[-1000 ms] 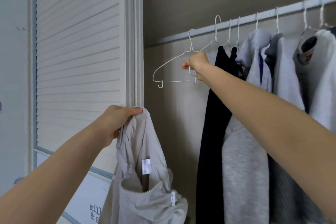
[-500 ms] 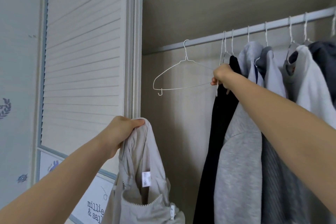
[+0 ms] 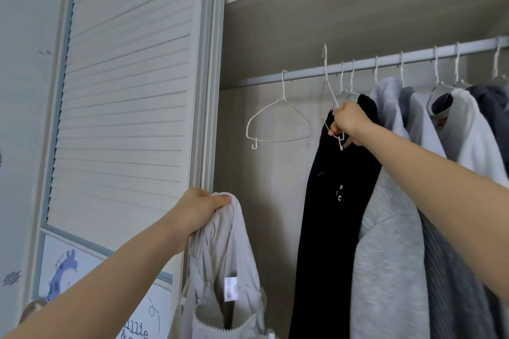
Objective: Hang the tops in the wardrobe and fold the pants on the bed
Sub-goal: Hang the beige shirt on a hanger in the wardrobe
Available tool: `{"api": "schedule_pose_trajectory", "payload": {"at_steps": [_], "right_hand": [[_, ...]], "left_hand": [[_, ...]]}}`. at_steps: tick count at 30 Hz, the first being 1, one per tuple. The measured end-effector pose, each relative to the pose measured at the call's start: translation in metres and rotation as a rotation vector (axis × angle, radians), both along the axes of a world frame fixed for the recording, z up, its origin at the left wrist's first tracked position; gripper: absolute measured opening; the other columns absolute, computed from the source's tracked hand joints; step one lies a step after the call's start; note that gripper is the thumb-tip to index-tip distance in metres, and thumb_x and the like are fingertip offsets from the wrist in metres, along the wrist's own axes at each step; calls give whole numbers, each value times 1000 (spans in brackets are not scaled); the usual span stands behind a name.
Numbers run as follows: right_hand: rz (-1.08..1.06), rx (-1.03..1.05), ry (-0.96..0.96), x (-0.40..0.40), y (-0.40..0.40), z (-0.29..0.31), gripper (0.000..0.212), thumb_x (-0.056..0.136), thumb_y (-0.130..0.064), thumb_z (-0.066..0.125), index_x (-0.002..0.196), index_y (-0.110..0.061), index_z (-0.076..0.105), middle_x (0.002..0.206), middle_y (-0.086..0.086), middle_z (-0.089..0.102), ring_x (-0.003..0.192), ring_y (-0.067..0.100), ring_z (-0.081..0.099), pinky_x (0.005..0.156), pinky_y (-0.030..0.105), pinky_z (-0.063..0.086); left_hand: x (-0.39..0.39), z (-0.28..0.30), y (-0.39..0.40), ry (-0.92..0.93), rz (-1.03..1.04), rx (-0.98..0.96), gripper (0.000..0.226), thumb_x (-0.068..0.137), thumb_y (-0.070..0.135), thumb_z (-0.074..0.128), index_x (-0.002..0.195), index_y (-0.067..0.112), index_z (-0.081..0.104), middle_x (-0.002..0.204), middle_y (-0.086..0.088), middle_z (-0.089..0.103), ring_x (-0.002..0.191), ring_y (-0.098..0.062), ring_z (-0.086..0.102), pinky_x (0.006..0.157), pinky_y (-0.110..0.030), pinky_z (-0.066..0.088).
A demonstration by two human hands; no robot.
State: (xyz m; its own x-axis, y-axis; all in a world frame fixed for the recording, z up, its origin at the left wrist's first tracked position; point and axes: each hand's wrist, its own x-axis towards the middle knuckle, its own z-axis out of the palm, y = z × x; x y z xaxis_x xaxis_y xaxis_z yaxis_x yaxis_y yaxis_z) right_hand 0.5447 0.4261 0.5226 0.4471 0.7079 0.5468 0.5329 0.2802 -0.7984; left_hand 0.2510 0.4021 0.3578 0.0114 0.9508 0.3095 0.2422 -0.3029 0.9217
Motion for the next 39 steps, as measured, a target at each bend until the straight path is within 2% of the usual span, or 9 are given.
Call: {"api": "schedule_pose_trajectory", "payload": {"at_steps": [6, 11, 14, 20, 22, 25, 28, 34, 39], "right_hand": [[39, 89, -146, -26, -29, -21, 29, 96, -15, 26, 119, -5, 42, 57, 6, 61, 82, 31, 68, 65, 41, 50], [218, 199, -101, -48, -95, -69, 16, 96, -16, 29, 92, -8, 43, 53, 4, 60, 68, 30, 64, 67, 40, 42], [408, 171, 3, -48, -137, -99, 11, 96, -18, 31, 92, -13, 41, 46, -2, 53, 56, 17, 61, 70, 43, 47], [723, -54, 161, -24, -197, -137, 15, 94, -18, 32, 79, -17, 31, 48, 4, 45, 51, 19, 53, 52, 30, 48], [829, -120, 190, -11, -209, -147, 18, 95, -17, 32, 77, -17, 33, 50, 6, 46, 53, 20, 53, 57, 33, 50], [964, -199, 281, 9, -221, -156, 19, 95, -15, 35, 76, -17, 35, 52, 9, 43, 48, 21, 46, 70, 53, 53], [945, -234, 233, 28, -229, -159, 16, 93, -15, 36, 77, -20, 36, 49, 5, 37, 42, 18, 37, 68, 49, 53], [918, -300, 153, 59, -239, -162, 14, 94, -18, 33, 83, -21, 41, 49, -1, 29, 38, 13, 27, 62, 40, 51], [855, -298, 97, 60, -231, -172, 21, 101, -19, 28, 86, -20, 43, 51, -2, 26, 39, 11, 23, 60, 35, 49]], "left_hand": [[12, 5, 13, 9, -50, 12, 26, 92, 37, 63, 104, 13, 62, 96, -7, 69, 87, -24, 66, 66, -28, 50], [36, 2, 26, 167, 23, 137, 31, 97, 36, 54, 80, 12, 62, 81, -6, 63, 71, -18, 61, 56, -25, 42], [53, -3, 36, 234, 80, 195, 37, 97, 33, 53, 70, 8, 58, 72, -9, 57, 64, -22, 54, 59, -30, 38], [69, -3, 56, 180, 50, 152, 34, 97, 34, 54, 105, 2, 66, 106, -17, 64, 99, -34, 59, 88, -41, 46], [72, -5, 62, 193, 52, 146, 40, 98, 34, 55, 116, 1, 64, 114, -17, 63, 107, -36, 58, 98, -44, 46], [72, -10, 71, 244, 95, 136, 36, 98, 33, 54, 108, 0, 66, 110, -19, 64, 101, -37, 60, 90, -44, 47], [70, -18, 80, 260, 150, 154, 31, 97, 30, 56, 92, 1, 68, 98, -22, 66, 92, -40, 61, 79, -42, 47], [68, -24, 94, 115, 204, 63, 43, 95, 28, 61, 128, 1, 58, 122, -22, 60, 112, -43, 56, 97, -48, 46], [73, -24, 89, 171, -70, 157, 21, 92, 28, 65, 90, 8, 71, 97, -17, 69, 92, -31, 62, 85, -41, 49]]}}
